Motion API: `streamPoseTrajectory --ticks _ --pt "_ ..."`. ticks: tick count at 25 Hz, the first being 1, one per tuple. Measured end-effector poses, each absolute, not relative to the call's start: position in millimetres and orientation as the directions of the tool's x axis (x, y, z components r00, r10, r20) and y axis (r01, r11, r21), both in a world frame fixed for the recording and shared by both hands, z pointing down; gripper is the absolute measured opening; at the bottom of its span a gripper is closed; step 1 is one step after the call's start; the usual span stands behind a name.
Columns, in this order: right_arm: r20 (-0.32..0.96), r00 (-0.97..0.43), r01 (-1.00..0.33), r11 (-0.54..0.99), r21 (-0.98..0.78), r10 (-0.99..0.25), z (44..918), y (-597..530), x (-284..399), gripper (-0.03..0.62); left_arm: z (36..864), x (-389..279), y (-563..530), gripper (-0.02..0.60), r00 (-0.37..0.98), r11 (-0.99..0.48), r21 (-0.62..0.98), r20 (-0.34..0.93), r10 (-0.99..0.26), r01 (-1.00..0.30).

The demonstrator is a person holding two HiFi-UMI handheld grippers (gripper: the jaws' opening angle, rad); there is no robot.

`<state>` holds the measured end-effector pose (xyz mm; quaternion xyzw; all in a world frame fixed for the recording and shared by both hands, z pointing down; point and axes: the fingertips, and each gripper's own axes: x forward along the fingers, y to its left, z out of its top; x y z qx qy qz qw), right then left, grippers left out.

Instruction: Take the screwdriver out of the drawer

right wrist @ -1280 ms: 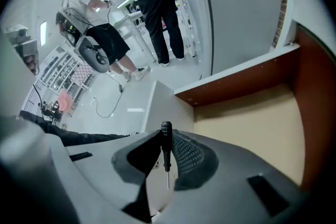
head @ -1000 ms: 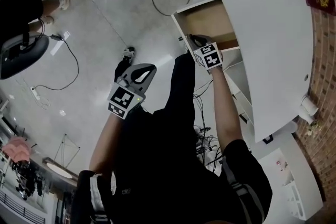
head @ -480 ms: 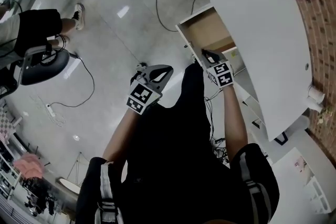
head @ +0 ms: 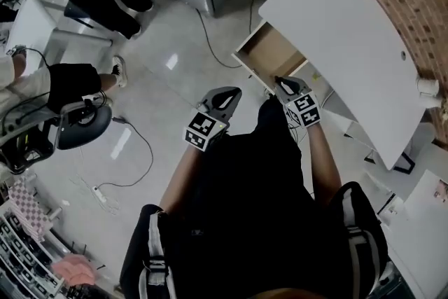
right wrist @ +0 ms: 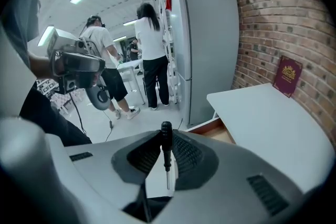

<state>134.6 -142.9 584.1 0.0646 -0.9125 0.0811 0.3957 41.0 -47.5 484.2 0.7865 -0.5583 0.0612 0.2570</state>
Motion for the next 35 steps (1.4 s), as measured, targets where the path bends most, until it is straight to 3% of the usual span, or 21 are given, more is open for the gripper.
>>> streamPoseTrajectory --ticks 19,35 --pt "0.620 -0.770 -0.225 0.973 -0.048 -0.148 532 -94 148 0.123 467 30 -15 0.018 0.355 -0.271 0.256 0.388 -0.850 -0.928" --pt "0.635 -0.757 -0.238 0.970 -0.047 -0.155 543 -114 144 0.123 463 11 -39 0.018 0.333 -0.269 0.211 0.386 -0.860 -0.940"
